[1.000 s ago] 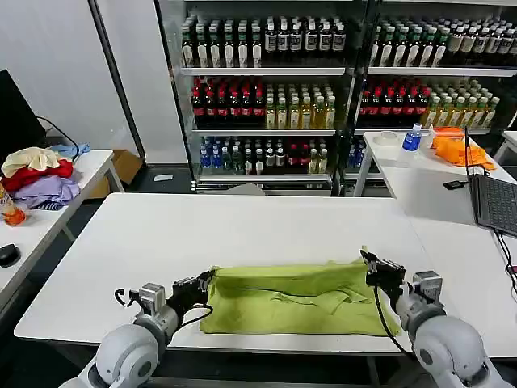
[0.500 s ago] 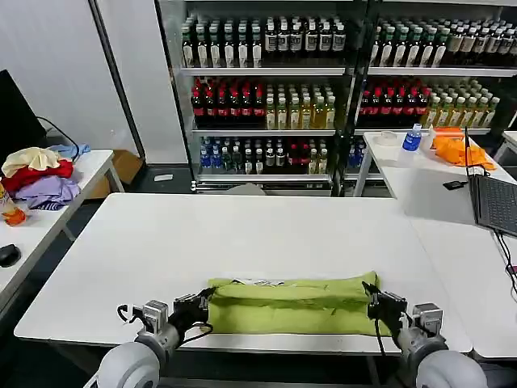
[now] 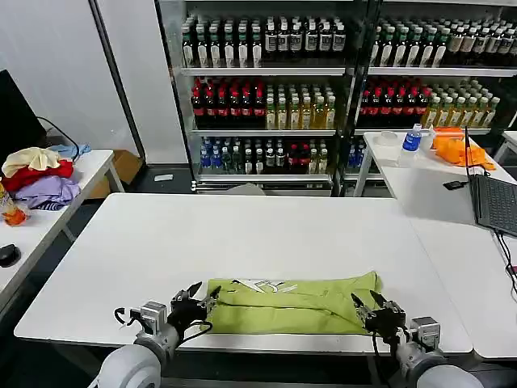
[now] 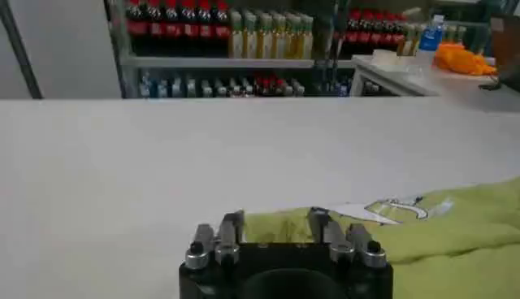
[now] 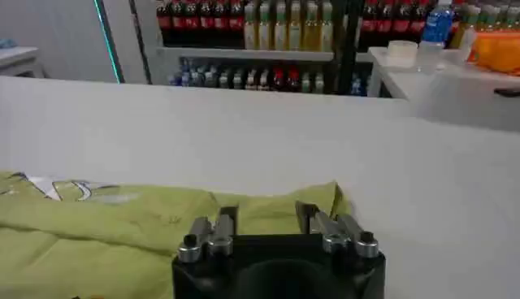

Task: Fold and organize the clothes.

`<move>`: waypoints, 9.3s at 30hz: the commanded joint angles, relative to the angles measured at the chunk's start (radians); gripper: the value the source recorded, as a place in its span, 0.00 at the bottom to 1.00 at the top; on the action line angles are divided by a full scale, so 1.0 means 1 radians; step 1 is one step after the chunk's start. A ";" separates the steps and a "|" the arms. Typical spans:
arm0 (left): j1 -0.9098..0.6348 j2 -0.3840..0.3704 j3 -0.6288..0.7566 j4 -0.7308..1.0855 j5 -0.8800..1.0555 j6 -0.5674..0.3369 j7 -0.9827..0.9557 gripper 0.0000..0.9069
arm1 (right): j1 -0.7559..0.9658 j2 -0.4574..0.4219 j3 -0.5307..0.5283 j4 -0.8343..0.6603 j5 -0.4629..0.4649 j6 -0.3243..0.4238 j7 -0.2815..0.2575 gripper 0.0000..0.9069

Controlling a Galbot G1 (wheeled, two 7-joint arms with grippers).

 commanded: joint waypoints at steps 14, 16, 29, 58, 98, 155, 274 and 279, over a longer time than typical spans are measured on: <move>-0.028 -0.205 0.025 0.137 -0.070 -0.016 -0.071 0.12 | -0.053 0.033 0.008 -0.012 -0.039 0.009 -0.014 1.00; -0.028 -0.206 0.023 0.140 -0.071 -0.018 -0.070 0.07 | -0.049 0.035 0.007 -0.015 -0.039 0.007 -0.013 1.00; -0.002 -0.156 -0.009 0.123 -0.106 -0.019 -0.049 0.01 | -0.037 0.039 0.013 -0.021 -0.037 0.011 -0.010 1.00; -0.006 0.172 -0.541 0.063 -0.481 0.046 -0.040 0.02 | -0.023 0.042 0.025 -0.020 -0.025 0.015 -0.009 1.00; -0.189 -0.258 0.069 0.140 -0.506 -0.063 -0.110 1.00 | -0.014 0.037 -0.011 -0.034 -0.057 0.020 -0.012 1.00; -0.103 -0.118 -0.160 0.233 -0.582 0.045 -0.059 0.02 | -0.042 0.033 0.037 0.018 -0.032 0.005 -0.003 1.00; -0.384 -0.175 0.243 0.212 0.214 -0.244 0.190 1.00 | 0.463 0.086 -0.256 -0.231 0.129 0.027 0.044 1.00; -0.297 -0.113 0.106 0.167 0.180 -0.244 0.172 1.00 | 0.686 0.151 -0.361 -0.398 0.226 0.001 0.081 1.00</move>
